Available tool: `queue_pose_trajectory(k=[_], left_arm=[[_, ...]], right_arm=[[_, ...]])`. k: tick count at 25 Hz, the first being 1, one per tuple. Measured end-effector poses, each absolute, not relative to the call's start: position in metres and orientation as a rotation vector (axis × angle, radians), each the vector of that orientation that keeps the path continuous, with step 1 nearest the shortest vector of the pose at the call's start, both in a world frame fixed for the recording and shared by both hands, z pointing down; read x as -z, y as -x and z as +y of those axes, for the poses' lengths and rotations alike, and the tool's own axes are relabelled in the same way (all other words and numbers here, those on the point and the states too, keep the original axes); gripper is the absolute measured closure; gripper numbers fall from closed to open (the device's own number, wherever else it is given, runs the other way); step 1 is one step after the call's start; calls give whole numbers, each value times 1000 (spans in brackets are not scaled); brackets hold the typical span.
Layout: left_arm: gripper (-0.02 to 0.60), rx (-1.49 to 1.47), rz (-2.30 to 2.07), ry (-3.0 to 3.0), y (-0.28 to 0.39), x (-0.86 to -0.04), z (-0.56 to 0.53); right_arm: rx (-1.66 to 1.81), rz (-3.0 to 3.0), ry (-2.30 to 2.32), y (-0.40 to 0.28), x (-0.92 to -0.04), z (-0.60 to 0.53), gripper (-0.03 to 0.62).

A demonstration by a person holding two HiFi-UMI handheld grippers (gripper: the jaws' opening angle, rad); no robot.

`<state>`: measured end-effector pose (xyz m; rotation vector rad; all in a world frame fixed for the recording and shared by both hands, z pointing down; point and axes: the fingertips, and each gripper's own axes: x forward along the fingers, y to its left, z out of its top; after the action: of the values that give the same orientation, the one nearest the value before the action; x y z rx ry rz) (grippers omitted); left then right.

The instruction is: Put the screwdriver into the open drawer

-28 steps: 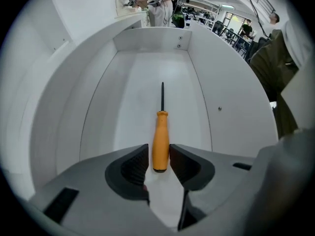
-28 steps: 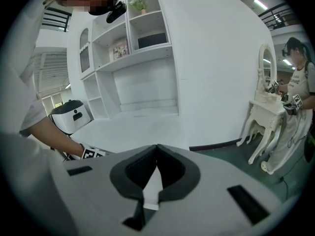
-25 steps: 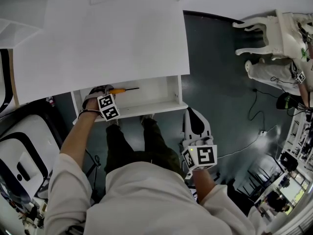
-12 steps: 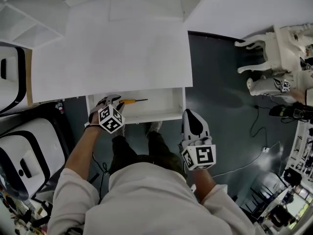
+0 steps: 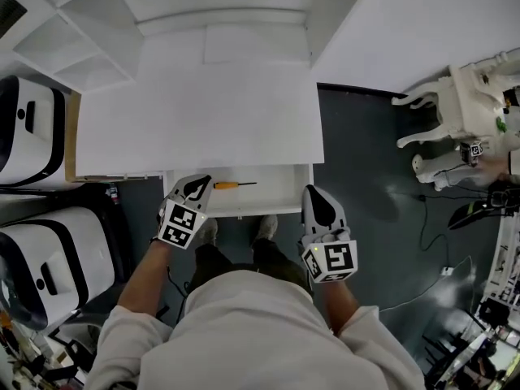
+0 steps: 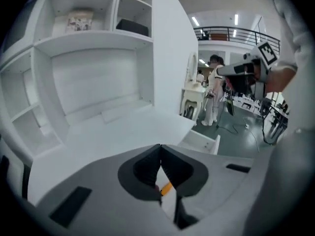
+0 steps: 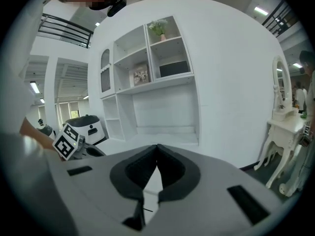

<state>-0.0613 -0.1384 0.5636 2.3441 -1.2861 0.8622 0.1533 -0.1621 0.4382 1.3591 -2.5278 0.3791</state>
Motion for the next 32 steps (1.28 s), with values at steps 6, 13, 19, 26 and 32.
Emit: queue_pose_trajectory(k=[6, 13, 19, 26, 32], left_arm=[[577, -590, -1450, -2369, 71, -491, -127], [577, -364, -1610, -2384, 88, -425, -109], [577, -236, -1716, -2378, 102, -385, -94], [577, -160, -1773, -2379, 110, -360, -79], [577, -137, -1801, -2373, 114, -350, -72]], right_arm=[[-332, -2577, -1311, -139, -420, -156, 591], [-272, -2626, -1244, -119, -402, -144, 591], [-240, -2658, -1211, -109, -390, -140, 591], [-206, -2687, -1179, -97, -378, -136, 591], [-178, -2710, -1164, -92, -368, -136, 591]])
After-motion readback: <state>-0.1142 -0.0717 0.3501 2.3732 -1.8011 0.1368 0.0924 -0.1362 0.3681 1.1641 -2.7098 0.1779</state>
